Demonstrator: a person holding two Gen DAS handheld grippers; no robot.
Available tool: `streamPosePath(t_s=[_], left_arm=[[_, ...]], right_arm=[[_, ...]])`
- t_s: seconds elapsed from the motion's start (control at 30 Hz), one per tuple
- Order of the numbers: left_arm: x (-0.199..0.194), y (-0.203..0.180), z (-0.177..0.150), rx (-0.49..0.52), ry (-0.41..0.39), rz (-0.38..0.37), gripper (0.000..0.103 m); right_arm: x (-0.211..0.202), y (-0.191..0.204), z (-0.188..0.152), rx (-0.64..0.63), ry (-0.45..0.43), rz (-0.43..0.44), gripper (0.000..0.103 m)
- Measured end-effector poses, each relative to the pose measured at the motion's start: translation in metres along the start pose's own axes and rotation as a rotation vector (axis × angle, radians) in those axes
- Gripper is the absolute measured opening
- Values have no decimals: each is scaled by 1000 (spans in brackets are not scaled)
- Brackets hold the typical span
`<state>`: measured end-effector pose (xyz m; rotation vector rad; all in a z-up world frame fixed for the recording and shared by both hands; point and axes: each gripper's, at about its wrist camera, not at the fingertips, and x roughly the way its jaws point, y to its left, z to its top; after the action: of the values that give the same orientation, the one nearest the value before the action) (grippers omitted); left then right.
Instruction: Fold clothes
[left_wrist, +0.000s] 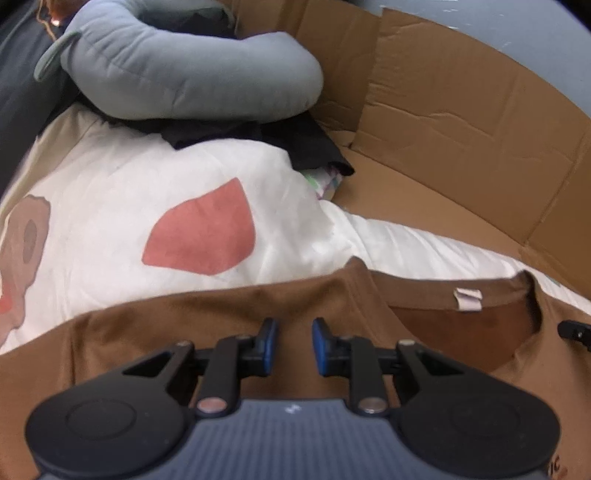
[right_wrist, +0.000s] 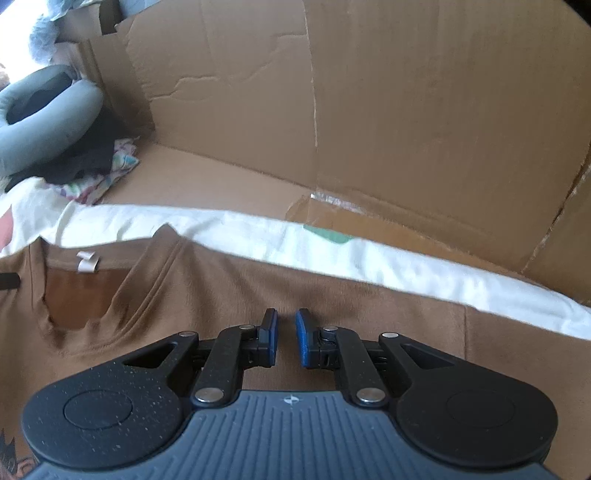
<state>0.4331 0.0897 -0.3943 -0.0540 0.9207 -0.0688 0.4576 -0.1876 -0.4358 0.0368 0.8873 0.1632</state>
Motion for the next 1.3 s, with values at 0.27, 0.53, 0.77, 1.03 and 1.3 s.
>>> streamPosePath(t_s=[0.27, 0.53, 0.77, 1.03, 1.3], left_arm=[[9, -2, 7, -8, -17, 1, 23], [3, 1, 17, -22, -75, -26, 23], [-14, -3, 21, 8, -103, -82, 23], [-23, -24, 0, 41, -65, -151, 23], [-36, -69, -26, 167, -39, -277, 25]], right_arm=[[13, -3, 8, 29, -35, -31, 13], [9, -12, 15, 84, -75, -17, 12], [-10, -1, 17, 44, -108, 40, 12], [11, 35, 18, -17, -54, 90, 12], [21, 36, 36, 9, -49, 80, 14]])
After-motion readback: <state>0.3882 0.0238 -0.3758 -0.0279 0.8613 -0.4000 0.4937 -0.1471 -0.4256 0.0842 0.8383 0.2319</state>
